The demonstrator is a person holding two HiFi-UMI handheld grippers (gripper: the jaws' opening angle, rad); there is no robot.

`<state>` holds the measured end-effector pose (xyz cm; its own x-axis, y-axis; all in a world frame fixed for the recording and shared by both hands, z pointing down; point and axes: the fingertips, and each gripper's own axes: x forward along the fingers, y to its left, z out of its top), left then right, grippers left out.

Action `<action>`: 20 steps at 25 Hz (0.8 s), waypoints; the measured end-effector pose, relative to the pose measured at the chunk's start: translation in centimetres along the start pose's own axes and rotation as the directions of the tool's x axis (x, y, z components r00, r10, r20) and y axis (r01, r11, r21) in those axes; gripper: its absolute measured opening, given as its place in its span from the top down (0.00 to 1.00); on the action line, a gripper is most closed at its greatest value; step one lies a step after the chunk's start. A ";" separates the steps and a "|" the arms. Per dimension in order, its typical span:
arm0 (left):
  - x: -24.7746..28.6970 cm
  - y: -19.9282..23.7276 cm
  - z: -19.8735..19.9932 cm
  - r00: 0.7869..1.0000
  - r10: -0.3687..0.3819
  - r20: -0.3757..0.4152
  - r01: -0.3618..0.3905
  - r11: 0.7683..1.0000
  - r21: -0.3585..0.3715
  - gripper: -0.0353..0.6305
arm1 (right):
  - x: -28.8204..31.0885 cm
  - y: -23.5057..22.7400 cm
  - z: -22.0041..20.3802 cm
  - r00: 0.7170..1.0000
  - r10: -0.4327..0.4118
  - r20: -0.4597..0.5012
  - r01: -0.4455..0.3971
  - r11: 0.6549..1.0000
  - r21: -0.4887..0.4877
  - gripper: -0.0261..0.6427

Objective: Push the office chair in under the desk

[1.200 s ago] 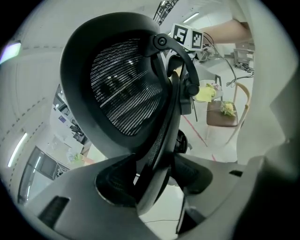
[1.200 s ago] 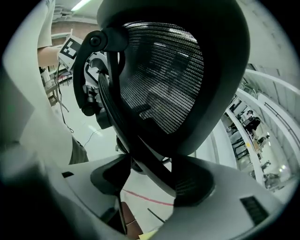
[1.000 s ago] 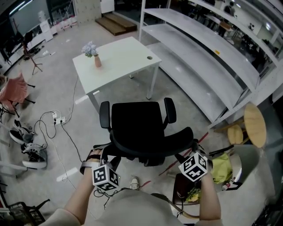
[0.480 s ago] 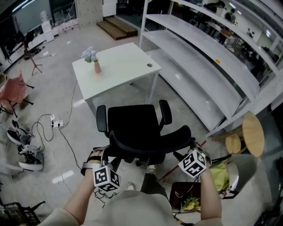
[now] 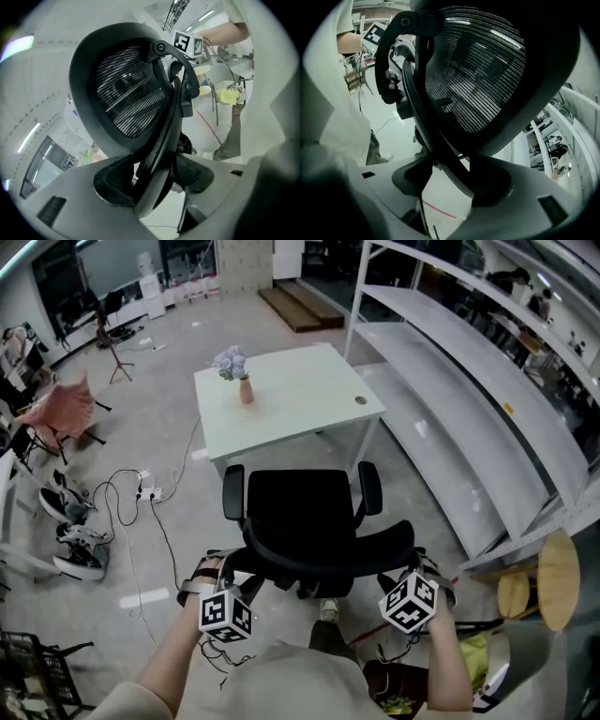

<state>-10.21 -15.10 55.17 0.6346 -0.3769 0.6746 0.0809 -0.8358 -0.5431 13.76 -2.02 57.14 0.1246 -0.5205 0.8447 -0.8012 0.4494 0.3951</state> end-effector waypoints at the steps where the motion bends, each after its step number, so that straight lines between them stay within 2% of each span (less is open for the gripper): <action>1: 0.4 0.5 0.0 1.000 0.001 -0.011 -0.001 1.000 -0.012 0.54 | 0.5 -0.7 0.3 1.000 -0.002 0.009 0.002 1.000 -0.012 0.58; 5: 2.1 1.1 1.5 0.999 0.010 -0.038 -0.012 0.999 -0.047 0.54 | 2.0 -3.6 -0.2 1.000 0.022 0.000 -0.022 0.999 -0.043 0.58; 10: 4.1 1.8 3.0 0.997 0.047 -0.063 -0.052 0.996 -0.072 0.54 | 3.5 -6.9 -0.6 0.999 0.030 0.044 -0.026 0.997 -0.076 0.58; 20: 8.6 5.3 4.8 0.992 0.035 -0.119 -0.050 0.991 -0.126 0.54 | 6.7 -13.2 0.2 0.994 0.042 0.103 -0.028 0.990 -0.135 0.58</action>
<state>-0.64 -20.86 55.66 0.5410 -0.4507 0.7100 -0.0487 -0.8596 -0.5086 25.10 -11.56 57.50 0.0302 -0.5731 0.8189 -0.7178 0.5577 0.4168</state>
